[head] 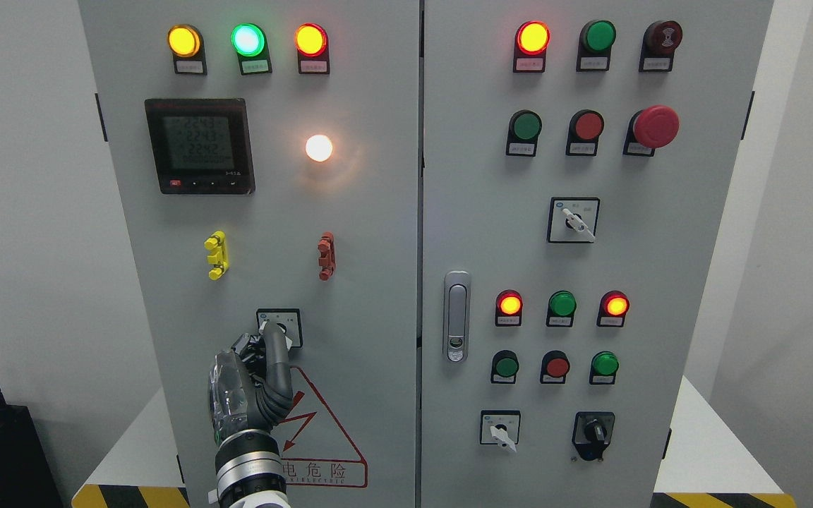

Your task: Turn on light switch 1

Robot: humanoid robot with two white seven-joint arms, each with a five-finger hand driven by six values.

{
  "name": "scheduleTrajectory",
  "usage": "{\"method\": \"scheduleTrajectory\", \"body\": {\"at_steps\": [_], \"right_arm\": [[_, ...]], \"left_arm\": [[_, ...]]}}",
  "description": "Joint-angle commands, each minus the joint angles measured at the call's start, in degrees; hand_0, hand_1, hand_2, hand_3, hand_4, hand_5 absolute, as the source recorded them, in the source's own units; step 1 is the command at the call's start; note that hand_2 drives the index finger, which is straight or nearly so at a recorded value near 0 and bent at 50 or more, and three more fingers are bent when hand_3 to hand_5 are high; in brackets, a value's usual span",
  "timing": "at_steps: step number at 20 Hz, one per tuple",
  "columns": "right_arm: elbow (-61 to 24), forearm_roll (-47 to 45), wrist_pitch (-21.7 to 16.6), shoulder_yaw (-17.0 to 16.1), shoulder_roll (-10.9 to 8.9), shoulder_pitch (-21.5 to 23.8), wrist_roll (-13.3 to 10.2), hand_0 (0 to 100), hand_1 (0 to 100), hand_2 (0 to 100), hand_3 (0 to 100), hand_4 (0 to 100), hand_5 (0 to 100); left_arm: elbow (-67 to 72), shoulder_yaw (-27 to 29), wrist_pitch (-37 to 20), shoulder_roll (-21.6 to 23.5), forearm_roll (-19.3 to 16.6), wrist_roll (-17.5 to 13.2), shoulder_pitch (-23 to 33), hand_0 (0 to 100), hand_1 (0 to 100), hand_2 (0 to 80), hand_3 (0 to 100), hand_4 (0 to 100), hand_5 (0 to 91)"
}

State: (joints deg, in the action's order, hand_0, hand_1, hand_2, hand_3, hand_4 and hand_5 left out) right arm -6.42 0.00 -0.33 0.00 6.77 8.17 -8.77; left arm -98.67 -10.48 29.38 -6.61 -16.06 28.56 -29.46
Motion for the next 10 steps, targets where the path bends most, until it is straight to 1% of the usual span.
{"method": "scheduleTrajectory", "body": {"at_steps": [1, 4, 10], "right_arm": [[0.0, -0.4, 0.0, 0.6, 0.00, 0.0, 0.0, 12, 39, 0, 0, 0, 0], [0.0, -0.4, 0.0, 0.6, 0.00, 0.0, 0.0, 12, 39, 0, 0, 0, 0], [0.0, -0.4, 0.0, 0.6, 0.00, 0.0, 0.0, 12, 39, 0, 0, 0, 0]], "left_arm": [[-0.2, 0.0, -0.4, -0.2, 0.1, -0.4, 0.0, 53, 7, 57.0, 93, 91, 83.5], [-0.2, 0.0, -0.5, -0.2, 0.1, -0.4, 0.0, 51, 7, 57.1, 93, 91, 83.4], [-0.4, 0.0, -0.5, -0.2, 0.1, -0.4, 0.3, 40, 10, 57.4, 94, 91, 83.3]]}}
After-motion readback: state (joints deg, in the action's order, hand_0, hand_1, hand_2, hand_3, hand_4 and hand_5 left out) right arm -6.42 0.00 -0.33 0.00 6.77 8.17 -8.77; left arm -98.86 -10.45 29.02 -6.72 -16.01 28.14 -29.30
